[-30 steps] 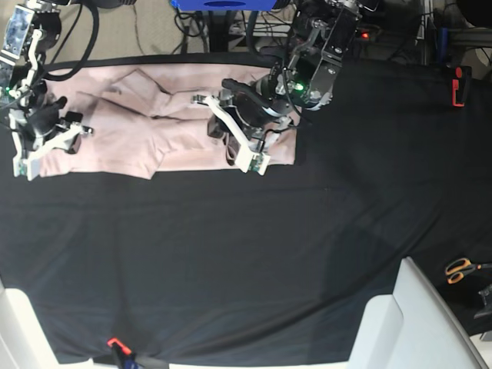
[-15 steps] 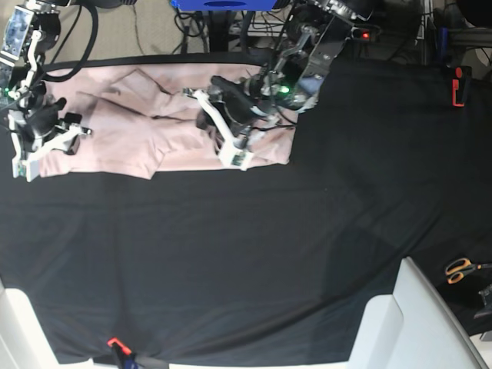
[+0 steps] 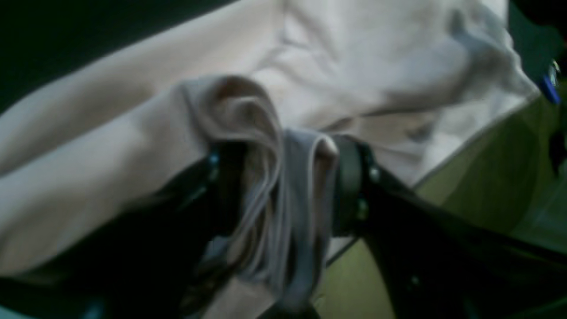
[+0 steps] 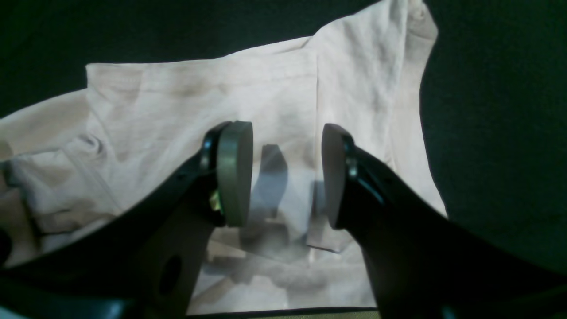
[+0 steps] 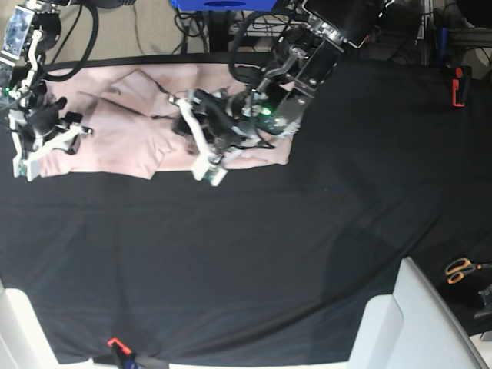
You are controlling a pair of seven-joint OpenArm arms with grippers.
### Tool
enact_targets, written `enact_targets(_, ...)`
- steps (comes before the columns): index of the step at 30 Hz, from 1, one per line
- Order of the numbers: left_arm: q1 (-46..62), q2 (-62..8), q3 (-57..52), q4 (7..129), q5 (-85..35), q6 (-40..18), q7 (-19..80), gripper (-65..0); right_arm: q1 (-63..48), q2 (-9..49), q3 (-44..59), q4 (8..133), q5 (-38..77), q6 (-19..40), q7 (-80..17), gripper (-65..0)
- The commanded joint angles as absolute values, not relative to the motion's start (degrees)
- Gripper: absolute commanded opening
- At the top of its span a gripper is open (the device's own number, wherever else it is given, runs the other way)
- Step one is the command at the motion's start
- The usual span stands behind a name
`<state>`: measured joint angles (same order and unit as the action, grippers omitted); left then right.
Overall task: Fold the T-shirt properly
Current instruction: 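Release the shirt and raise the left gripper away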
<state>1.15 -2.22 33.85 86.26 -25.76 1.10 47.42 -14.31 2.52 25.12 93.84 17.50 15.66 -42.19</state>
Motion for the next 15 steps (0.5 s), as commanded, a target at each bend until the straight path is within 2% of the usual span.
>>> enact_targets(1,0.4,-1.7,34.7,87.1,-26.4,0.7,46.8,-31.8,-13.9,3.1,25.3,94.7,17.7,15.9,-41.2,-41.4)
enact_targets(4,-0.7,-1.5,36.7,87.2,-26.5,0.6,46.8,-29.1,-13.9,3.1,25.3,94.7,17.7,15.9,-41.2,-41.4)
enact_targets(9,-4.1,-0.7,40.7,85.8,-30.9,0.3,46.8,-29.6,-14.0,3.1,25.3,94.7,17.7,15.9,-41.2,-41.4)
enact_targets(15,-8.7,-1.7,38.9,87.1,-35.5,0.6,46.8,-29.8,-14.1,3.0,25.2,95.3,17.7,15.9,-41.2,-41.4)
